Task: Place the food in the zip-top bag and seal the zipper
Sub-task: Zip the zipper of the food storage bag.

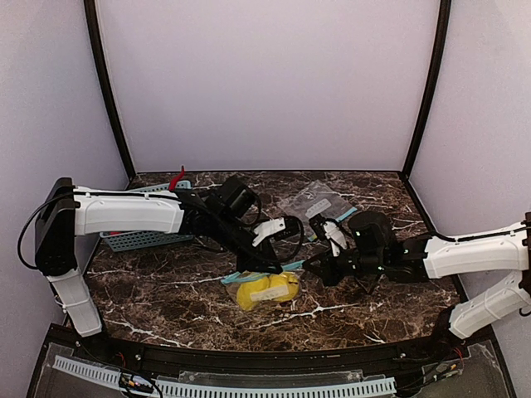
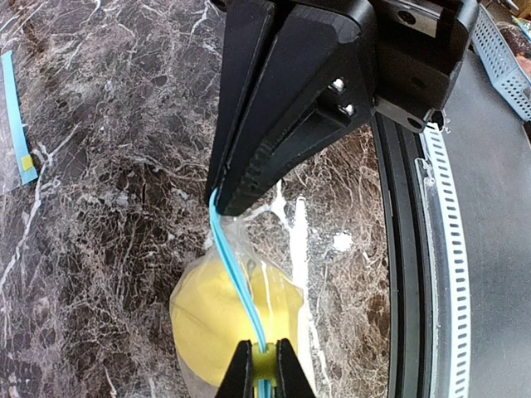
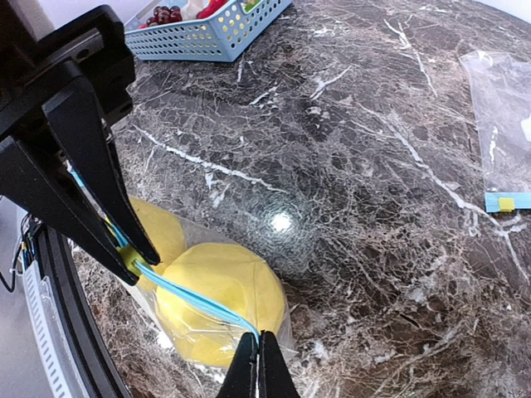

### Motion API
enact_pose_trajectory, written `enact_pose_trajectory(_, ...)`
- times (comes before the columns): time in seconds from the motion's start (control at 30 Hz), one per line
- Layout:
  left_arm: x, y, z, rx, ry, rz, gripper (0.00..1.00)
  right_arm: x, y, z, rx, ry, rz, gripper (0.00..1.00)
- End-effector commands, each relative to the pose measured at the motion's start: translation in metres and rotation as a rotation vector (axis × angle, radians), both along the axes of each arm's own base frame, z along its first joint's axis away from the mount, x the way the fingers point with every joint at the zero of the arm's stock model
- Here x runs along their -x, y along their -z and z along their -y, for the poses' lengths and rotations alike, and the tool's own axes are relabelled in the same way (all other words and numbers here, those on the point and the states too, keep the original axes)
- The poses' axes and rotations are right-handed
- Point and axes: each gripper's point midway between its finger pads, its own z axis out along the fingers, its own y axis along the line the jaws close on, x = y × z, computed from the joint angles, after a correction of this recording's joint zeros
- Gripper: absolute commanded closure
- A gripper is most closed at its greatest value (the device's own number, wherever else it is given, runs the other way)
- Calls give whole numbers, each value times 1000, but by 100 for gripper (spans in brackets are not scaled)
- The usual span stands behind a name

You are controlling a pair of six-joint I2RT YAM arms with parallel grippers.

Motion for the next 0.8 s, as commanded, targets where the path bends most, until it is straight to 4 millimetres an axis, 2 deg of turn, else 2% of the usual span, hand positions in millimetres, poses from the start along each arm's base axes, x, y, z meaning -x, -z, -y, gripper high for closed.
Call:
enact_pose_trajectory(0.0,16,-4,-21,-42,12,-45,99,-25,10,32,104,193,23,100)
enact_pose_trajectory(0.77,19,3,-36,-75,-14,-49,99,-39,16,61,139,345,-17,100)
